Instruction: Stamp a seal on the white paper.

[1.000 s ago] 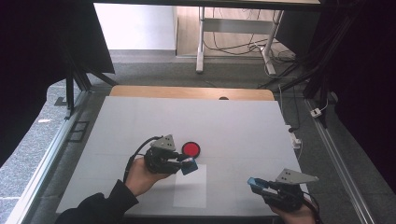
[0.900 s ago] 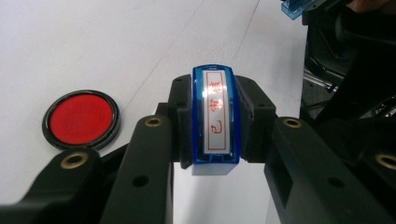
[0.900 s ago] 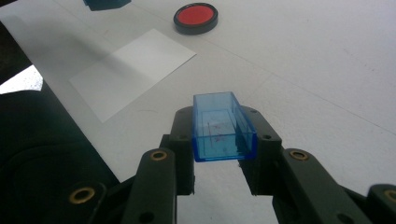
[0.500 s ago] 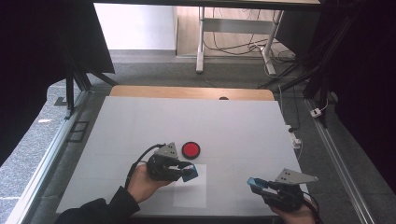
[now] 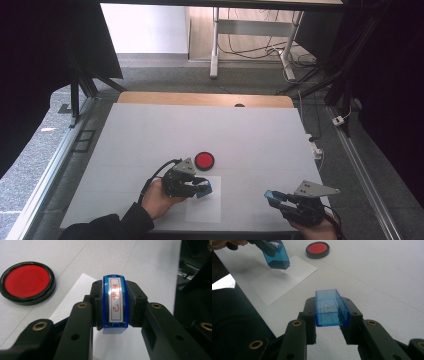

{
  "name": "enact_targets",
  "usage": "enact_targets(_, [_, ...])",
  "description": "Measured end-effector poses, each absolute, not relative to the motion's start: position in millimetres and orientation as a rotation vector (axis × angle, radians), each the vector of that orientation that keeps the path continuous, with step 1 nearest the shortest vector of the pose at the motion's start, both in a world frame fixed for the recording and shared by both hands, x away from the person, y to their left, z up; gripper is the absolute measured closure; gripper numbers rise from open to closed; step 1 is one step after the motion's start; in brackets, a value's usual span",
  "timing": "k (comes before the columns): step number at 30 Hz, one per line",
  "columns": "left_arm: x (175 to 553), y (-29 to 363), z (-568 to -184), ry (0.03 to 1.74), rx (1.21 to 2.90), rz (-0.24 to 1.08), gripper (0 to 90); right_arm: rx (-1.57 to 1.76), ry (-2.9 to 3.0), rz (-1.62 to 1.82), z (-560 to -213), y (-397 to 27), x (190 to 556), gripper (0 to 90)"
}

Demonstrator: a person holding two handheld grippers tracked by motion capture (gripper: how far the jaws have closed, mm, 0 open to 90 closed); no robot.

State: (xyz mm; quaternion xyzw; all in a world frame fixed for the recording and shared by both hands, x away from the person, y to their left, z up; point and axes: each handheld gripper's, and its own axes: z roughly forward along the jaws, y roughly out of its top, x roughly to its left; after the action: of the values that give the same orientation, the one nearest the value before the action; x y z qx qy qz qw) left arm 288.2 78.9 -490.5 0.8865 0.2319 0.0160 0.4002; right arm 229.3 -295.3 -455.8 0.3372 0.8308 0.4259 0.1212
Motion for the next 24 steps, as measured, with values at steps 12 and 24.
enact_targets(12, [290,70,-505,0.617,2.298,0.044,70.1,0.99,2.424,1.246,-456,-296,230,68.3])
enact_targets(24, [278,60,-501,0.548,2.377,0.173,70.4,0.99,2.426,1.238,-456,-295,230,68.3])
